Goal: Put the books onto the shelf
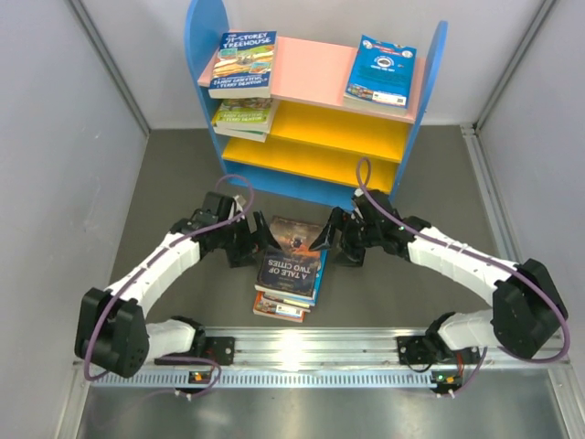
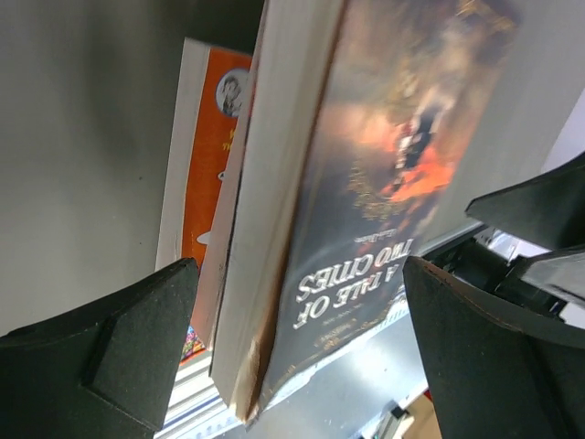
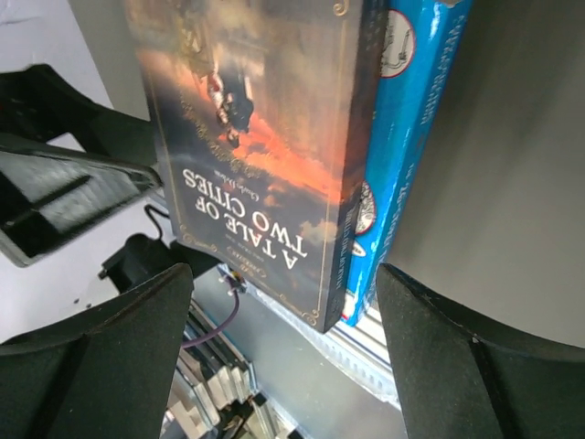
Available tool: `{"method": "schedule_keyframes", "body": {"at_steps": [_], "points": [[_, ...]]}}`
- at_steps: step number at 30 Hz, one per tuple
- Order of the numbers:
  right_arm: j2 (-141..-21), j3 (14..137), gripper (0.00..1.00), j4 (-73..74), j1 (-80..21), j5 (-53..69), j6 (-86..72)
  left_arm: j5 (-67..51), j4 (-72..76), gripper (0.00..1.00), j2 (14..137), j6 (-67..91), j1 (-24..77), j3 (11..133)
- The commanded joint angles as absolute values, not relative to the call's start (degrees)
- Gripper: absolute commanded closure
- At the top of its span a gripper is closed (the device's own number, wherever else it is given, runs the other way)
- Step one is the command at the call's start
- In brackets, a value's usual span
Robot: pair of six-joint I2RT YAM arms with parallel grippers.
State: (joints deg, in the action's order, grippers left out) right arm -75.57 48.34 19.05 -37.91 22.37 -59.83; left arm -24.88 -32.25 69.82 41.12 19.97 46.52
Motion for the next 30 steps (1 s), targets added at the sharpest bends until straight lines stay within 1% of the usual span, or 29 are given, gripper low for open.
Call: {"method": "schedule_keyframes", "body": {"at_steps": [1,6,9,10,11,12,16,17,18,19,21,26,30], "points": [[-76.3,48.0,0.20,16.0,-39.0,20.5,-60.6,-27.8,-25.8,0.01,70.5,42.3,21.1,44.0],[-78.4,46.8,0.21,13.4,-39.2,20.2,-61.4,-30.2,-22.2,0.01,71.8,43.0,21.4,41.8],[-80.8,47.3,0.23,12.0,-40.0,20.3,-62.1,-31.4,-20.3,0.07,72.8,44.0,21.4,40.5],[-81.4,47.6,0.23,12.0,-40.5,20.3,-62.1,-32.8,-18.6,0.15,73.4,44.9,21.4,39.8],[-82.1,48.2,0.23,12.0,-40.8,20.2,-62.1,-33.5,-17.7,0.19,73.7,45.4,21.4,39.4],[-82.6,48.4,0.23,12.0,-41.2,20.2,-62.1,-34.9,-15.7,0.29,74.4,46.4,21.4,38.6],[-82.8,48.5,0.23,12.2,-41.5,20.0,-62.1,-35.7,-14.1,0.49,75.5,46.9,21.4,37.7],[-82.5,48.4,0.23,12.4,-41.5,20.0,-62.1,-35.4,-14.3,0.60,75.7,46.8,21.4,37.8],[-82.4,48.3,0.23,12.5,-41.5,20.0,-62.1,-35.3,-14.7,0.69,75.7,46.6,21.4,38.0],[-82.2,48.2,0.23,12.7,-41.5,20.0,-62.1,-35.1,-15.3,0.82,75.7,45.8,21.4,38.6],[-81.3,48.3,0.23,13.5,-41.4,19.9,-61.8,-33.2,-18.4,1.00,75.5,44.8,21.4,39.6],[-78.0,49.9,0.22,16.7,-41.1,19.3,-60.8,-28.3,-27.8,1.00,73.7,40.1,21.3,46.7],[-75.2,51.9,0.17,20.3,-40.9,19.2,-60.2,-26.5,-32.6,1.00,70.0,39.6,21.0,52.2]]}}
